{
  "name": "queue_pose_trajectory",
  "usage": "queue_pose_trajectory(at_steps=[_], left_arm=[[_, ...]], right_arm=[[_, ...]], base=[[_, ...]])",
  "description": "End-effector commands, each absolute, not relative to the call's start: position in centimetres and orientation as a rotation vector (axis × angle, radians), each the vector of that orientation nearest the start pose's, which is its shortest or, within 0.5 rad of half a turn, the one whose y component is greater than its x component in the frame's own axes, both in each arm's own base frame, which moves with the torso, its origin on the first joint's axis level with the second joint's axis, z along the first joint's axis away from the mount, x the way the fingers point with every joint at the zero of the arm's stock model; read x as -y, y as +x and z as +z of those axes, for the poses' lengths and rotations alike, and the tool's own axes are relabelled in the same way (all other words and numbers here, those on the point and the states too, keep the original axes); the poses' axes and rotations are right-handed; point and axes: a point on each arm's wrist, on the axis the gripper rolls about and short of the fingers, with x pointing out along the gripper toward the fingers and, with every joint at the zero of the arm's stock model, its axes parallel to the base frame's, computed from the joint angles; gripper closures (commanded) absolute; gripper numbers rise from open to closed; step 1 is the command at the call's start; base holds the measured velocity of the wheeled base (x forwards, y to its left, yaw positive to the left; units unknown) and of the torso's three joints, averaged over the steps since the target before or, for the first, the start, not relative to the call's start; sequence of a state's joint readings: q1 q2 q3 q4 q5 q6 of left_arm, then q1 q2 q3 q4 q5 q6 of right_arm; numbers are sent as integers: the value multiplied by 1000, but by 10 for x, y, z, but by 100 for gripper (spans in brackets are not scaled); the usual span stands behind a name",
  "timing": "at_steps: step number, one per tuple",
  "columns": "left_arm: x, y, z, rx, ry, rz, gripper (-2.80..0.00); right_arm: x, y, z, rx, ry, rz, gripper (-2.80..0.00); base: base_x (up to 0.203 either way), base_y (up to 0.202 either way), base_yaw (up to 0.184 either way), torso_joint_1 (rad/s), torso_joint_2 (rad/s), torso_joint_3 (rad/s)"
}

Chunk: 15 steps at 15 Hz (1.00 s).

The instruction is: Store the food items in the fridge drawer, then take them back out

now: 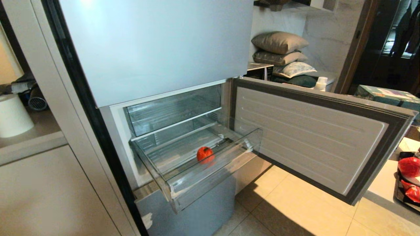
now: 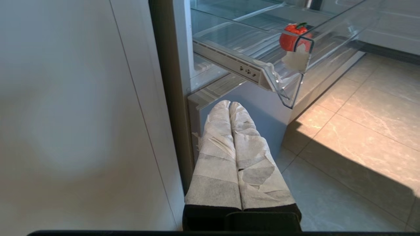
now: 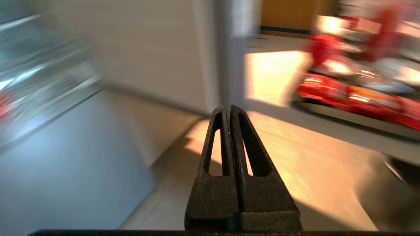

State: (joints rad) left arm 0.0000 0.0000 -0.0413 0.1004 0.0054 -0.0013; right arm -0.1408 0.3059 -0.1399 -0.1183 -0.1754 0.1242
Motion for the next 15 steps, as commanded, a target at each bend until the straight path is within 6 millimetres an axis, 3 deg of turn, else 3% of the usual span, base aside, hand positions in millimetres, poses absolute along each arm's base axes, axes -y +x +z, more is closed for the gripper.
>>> queue_pose_trajectory(at_steps=[1,4,6,7,15], left_arm=[[0,-26,77,-59,-1,6,0],[0,-26,77,-60,-1,6,0],[0,-26,77,-60,-1,6,0],[0,-26,77,-60,-1,6,0],[0,-26,77,-60,-1,6,0]], right_arm=[[17,37,151,-161,168,-518,0],[54,64,163,-164,250,-704,0],[83,81,167,-194,310,-695,0],[97,91,166,-216,332,-683,-280],[199,170,132,-353,356,-654,-280]], base=[[0,0,0,0,0,0],[0,0,0,0,0,0],[0,0,0,0,0,0],[0,0,0,0,0,0],[0,0,0,0,0,0]])
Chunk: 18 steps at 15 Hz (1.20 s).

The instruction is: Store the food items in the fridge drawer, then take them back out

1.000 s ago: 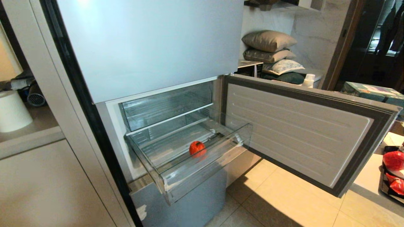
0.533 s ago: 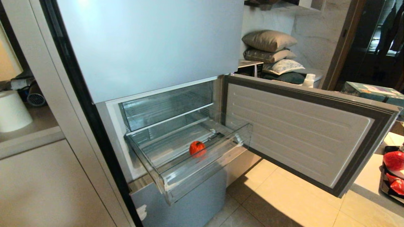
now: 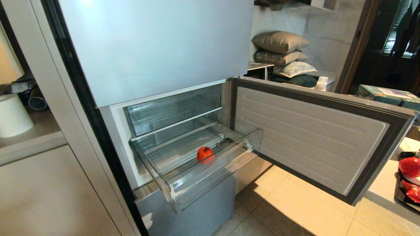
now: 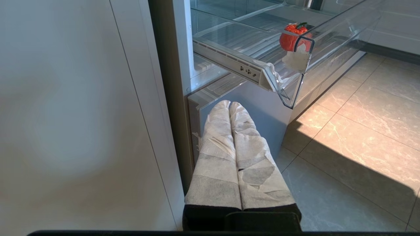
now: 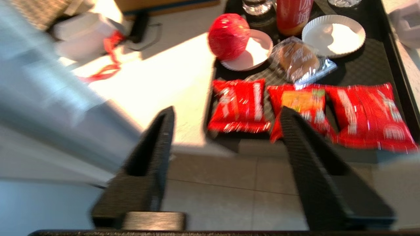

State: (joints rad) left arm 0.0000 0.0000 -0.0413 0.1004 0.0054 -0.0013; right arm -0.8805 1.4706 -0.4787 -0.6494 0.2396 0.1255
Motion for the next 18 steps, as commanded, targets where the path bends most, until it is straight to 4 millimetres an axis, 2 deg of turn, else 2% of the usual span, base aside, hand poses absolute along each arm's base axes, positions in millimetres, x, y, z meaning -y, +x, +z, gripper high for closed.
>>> queue_pose_trajectory(at_steps=[1,4,7,10,12,14,18], left_arm=[[0,-26,77,-60,-1,6,0],[0,-26,77,-60,-1,6,0],[0,-26,77,-60,-1,6,0],[0,-26,77,-60,-1,6,0],[0,-26,77,-60,-1,6,0],[0,-26,77,-60,-1,6,0],[0,-26,77,-60,-1,6,0]], right_arm=[[210,179,128,-362,347,-655,-280],[241,203,109,-409,319,-671,-280],[263,220,100,-413,293,-680,-280],[298,255,85,-394,251,-667,-280],[313,279,76,-378,219,-643,-280],[321,300,63,-376,196,-607,-280],[320,328,44,-372,192,-489,-280]], base=[[0,0,0,0,0,0],[0,0,0,0,0,0],[0,0,0,0,0,0],[0,0,0,0,0,0],[0,0,0,0,0,0],[0,0,0,0,0,0],[0,0,0,0,0,0]])
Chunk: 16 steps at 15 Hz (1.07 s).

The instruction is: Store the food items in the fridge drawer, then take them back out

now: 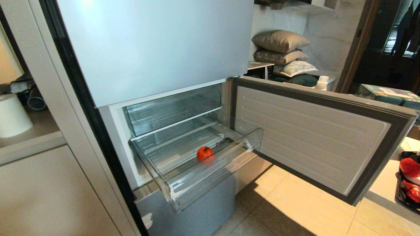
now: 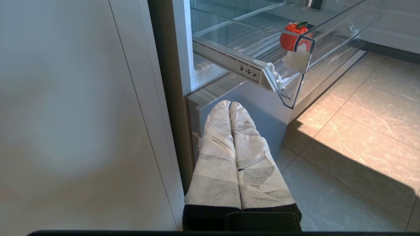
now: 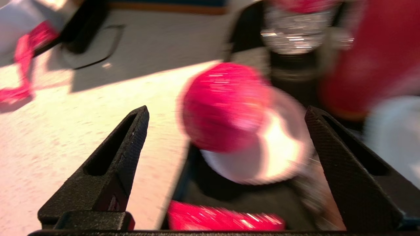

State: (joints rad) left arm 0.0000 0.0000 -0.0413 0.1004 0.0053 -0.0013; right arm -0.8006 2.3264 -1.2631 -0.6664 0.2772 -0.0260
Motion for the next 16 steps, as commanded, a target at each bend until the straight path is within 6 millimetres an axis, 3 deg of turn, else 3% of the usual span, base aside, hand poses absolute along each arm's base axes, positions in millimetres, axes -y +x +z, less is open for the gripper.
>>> queue_pose_trajectory(at_steps=[1,5,16], left_arm=[[0,-26,77,-60,-1,6,0],[0,-26,77,-61,-1,6,0],[0,-26,77,-60,-1,6,0]], right_arm=[[322,335,41,-364,187,-479,-280],[331,349,34,-339,169,-472,-280],[341,361,20,-328,158,-476,-280]], base=[[0,0,0,0,0,0],[0,0,0,0,0,0],[0,0,0,0,0,0]])
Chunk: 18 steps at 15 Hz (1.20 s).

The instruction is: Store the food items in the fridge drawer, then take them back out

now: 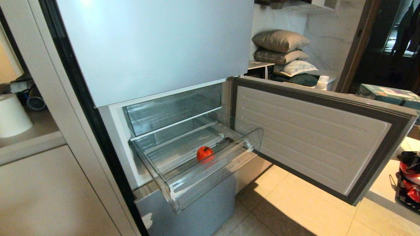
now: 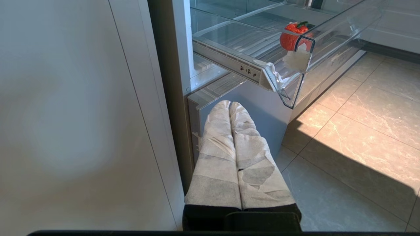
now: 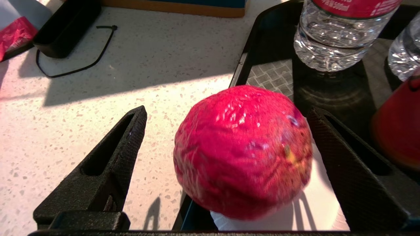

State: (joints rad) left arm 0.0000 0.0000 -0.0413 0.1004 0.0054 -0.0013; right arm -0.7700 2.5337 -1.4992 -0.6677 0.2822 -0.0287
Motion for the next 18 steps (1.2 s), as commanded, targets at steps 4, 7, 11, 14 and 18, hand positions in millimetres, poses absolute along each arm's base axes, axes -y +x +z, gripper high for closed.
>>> queue_pose_trajectory(at_steps=[4,7,11,14,18], left_arm=[[0,-26,77,-61,-1,6,0],[0,-26,77,-60,-1,6,0],[0,-26,77,-61,-1,6,0],[0,-26,77,-60,-1,6,0],[0,-26,77,-60,-1,6,0]], right_arm=[[341,361,12,-341,166,-473,-280],[342,361,7,-348,171,-472,-280],[343,363,10,-337,173,-474,0],[342,362,13,-334,171,-474,0],[325,340,75,-279,152,-484,0]], base=[[0,0,0,0,0,0],[0,0,0,0,0,0],[0,0,0,0,0,0],[0,0,0,0,0,0],[0,0,0,0,0,0]])
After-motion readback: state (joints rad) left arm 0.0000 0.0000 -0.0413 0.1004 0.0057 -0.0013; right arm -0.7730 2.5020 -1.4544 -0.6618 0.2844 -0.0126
